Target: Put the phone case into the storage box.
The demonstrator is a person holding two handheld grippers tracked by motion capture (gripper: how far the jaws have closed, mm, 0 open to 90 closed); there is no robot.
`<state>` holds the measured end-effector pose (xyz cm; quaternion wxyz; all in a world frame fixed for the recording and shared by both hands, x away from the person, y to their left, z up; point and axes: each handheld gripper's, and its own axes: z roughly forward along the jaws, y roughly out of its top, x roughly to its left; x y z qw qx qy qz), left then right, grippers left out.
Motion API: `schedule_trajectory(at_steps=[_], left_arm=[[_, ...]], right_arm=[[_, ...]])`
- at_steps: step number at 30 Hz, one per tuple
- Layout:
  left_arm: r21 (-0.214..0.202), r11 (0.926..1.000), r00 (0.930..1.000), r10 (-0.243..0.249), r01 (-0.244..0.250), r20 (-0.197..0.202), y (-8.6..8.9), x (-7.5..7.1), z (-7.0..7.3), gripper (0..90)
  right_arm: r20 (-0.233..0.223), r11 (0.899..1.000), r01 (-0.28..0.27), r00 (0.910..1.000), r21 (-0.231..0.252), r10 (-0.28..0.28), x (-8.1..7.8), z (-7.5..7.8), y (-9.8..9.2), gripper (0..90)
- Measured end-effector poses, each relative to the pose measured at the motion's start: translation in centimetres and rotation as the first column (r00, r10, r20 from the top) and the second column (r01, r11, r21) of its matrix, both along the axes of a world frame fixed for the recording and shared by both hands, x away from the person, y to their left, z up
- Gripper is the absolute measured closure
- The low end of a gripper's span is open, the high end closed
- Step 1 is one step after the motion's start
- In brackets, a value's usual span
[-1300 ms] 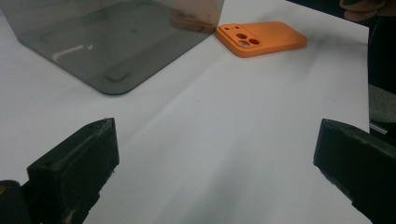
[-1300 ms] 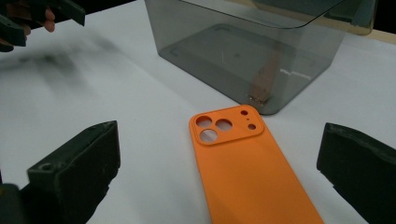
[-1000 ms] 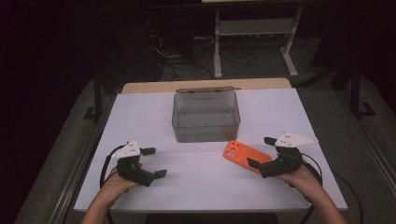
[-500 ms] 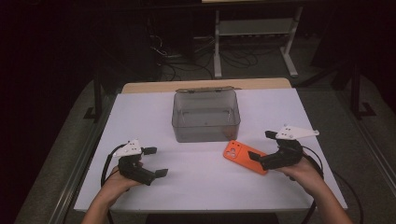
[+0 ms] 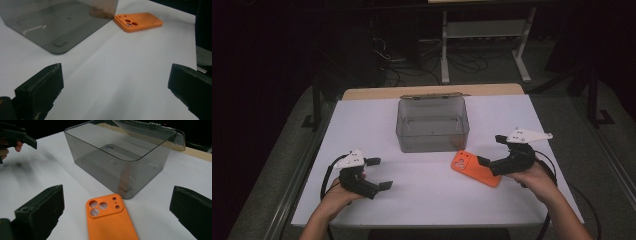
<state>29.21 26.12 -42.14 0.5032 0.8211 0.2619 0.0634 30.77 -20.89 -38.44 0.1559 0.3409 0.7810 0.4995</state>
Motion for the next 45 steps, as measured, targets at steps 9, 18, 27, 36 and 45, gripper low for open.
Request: schedule_trajectory(at_steps=[9,18,27,36,45], left_arm=[[-0.003,1.0,1.0,0.002,-0.002,0.001,0.0,0.0,0.0,0.0],[-0.003,1.0,1.0,0.005,-0.005,-0.001,0.1,0.1,0.0,0.0],[-0.005,1.0,1.0,0.005,-0.005,0.0,0.1,0.1,0.0,0.0],[-0.009,0.9999,1.0,0.007,-0.007,-0.003,0.1,0.1,0.0,0.0],[-0.009,0.9999,1.0,0.007,-0.007,-0.003,0.1,0.1,0.0,0.0]], right_arm=[[0.001,1.0,-0.001,1.0,0.003,0.001,0.8,0.3,0.1,0.0],[-0.006,1.0,-0.003,1.0,0.005,0.003,1.9,0.6,0.1,0.0],[0.0,1.0,0.004,1.0,0.012,-0.004,3.1,1.0,0.1,0.0],[-0.002,1.0,0.004,1.0,0.017,-0.004,4.3,1.1,0.2,0.0],[0.003,1.0,-0.004,1.0,0.024,0.004,5.6,1.3,0.2,0.0]])
